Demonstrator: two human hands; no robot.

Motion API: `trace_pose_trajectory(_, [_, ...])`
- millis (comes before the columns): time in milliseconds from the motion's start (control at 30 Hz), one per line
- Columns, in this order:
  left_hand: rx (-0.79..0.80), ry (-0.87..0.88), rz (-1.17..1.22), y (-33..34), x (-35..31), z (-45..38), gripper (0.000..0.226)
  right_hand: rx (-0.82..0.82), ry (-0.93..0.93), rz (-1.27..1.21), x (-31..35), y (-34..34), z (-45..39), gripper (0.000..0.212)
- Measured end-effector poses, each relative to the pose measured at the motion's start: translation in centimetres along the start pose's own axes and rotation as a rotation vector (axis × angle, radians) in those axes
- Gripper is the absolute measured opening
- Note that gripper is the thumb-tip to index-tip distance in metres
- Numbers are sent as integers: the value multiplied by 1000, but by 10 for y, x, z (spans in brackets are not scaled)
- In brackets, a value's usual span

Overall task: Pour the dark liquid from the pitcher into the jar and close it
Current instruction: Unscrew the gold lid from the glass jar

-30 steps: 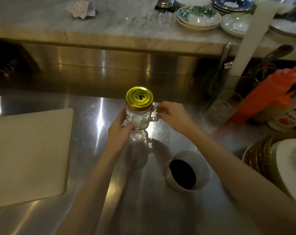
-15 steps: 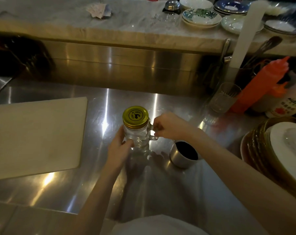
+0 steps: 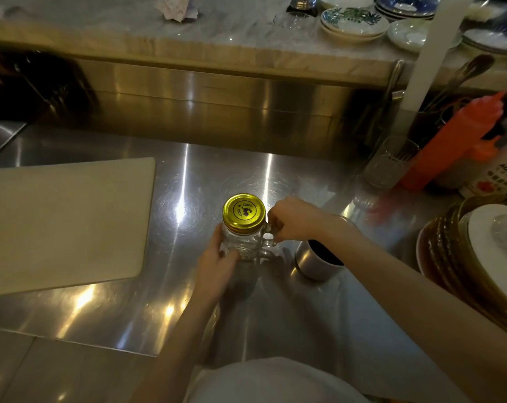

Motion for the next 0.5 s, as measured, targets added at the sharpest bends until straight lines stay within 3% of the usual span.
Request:
trace_pose_trajectory(233, [-19, -129, 3, -5, 2, 8, 64, 116, 29, -209, -8, -4, -3, 29])
trace_pose_trajectory(300, [-110, -192, 114, -9, -3, 20, 50, 64, 118, -352, -21, -16, -7, 29])
trace_pose_trajectory(367, [-137, -214, 255, -4, -15, 32, 26, 66, 234, -673, -32, -20, -11, 27])
trace_pose_trajectory(433, [-111, -190, 318, 4, -27, 40, 31, 225, 311, -991, -30, -7, -14, 37])
trace_pose_trajectory(500, [-120, -153, 325, 7, -33, 42, 31, 394, 338, -1068, -21, 7, -16, 58])
Point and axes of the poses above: each hand's wrist, its own z-axis away from the middle knuckle, its own y-axis out of the palm, x = y × z, the point moved 9 cm from there along -z, towards the middle knuckle, and after that the axes turned 14 degrees about y, right-handed, at the moved point
